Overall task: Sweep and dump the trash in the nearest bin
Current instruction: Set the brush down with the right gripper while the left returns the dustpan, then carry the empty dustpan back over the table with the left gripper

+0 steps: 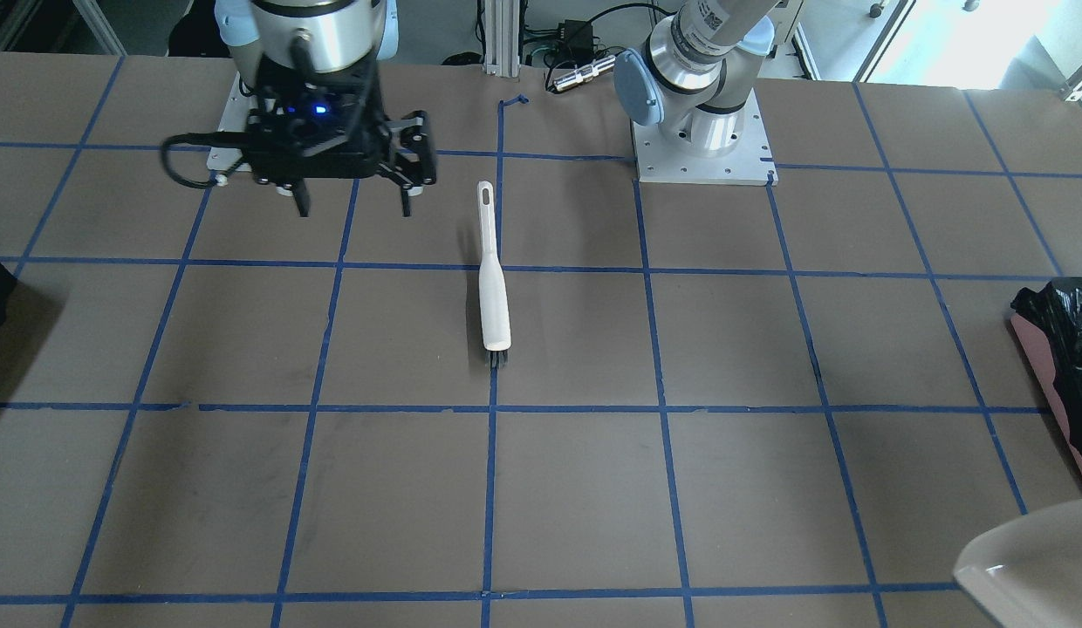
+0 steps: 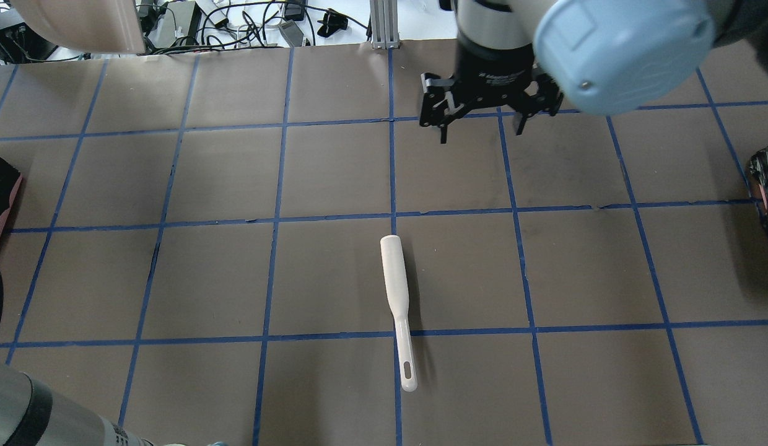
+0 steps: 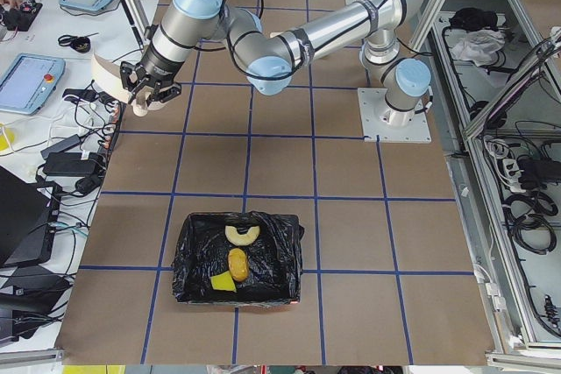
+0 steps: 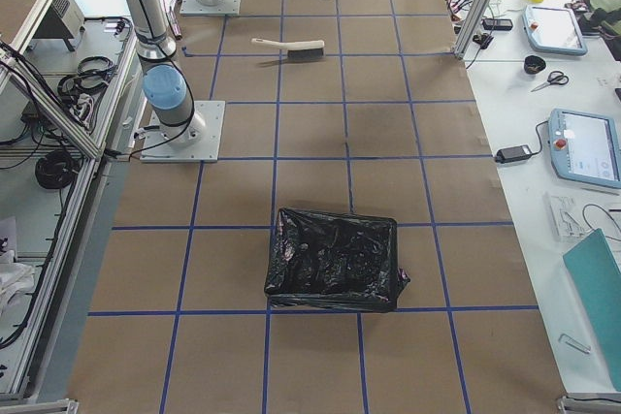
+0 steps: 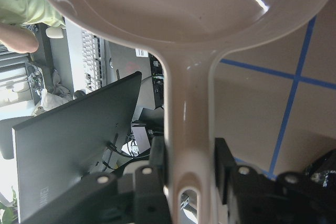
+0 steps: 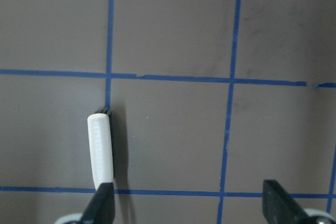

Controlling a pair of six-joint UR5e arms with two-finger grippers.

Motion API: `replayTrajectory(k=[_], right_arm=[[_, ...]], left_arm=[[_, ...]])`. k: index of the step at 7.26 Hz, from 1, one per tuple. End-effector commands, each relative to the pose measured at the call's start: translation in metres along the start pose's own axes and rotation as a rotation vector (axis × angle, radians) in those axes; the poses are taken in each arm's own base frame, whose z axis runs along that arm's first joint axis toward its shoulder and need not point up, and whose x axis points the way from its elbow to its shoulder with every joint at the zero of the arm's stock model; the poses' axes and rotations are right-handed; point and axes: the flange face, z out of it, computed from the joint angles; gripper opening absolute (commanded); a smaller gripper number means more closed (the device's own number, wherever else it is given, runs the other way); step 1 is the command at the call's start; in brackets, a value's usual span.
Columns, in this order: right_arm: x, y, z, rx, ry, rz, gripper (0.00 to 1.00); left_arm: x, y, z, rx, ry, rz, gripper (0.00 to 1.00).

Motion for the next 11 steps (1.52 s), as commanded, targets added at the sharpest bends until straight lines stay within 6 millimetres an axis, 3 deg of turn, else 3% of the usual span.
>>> replayTrajectory(k=[1,2,4,6,7,8,9,11], right_arm=[[0.065,-0.003,-0.019,0.005,0.005,0.002,1.00],[0.067,0.007,-0.025,0.018,0.005,0.003,1.00],[0.067,0.032,-0.022,0.082,0.001,0.013,1.00],[0.068,0.026,-0.019,0.170,-0.001,0.008,1.00],[0.067,0.026,-0.019,0.168,-0.008,0.000,1.00],[0.067,0.027,-0.022,0.174,-0.010,0.001,1.00],[0.066,0.029,-0.023,0.174,-0.010,0.000,1.00],[0.065,0.030,-0.024,0.177,-0.013,0.000,1.00]], left_arm=[[0.014,-0.104,0.014,-0.004,0.054,-0.315,0.00],[0.026,-0.158,0.021,0.000,0.087,-0.465,0.00],[0.070,-0.234,0.042,-0.036,0.185,-0.722,0.00],[0.116,-0.299,0.057,-0.111,0.342,-1.014,0.00],[0.133,-0.336,0.055,-0.098,0.429,-1.080,0.00],[0.146,-0.366,0.057,-0.055,0.554,-1.205,0.00],[0.151,-0.372,0.066,-0.045,0.608,-1.247,0.00],[0.180,-0.418,0.078,-0.073,0.672,-1.257,0.00]])
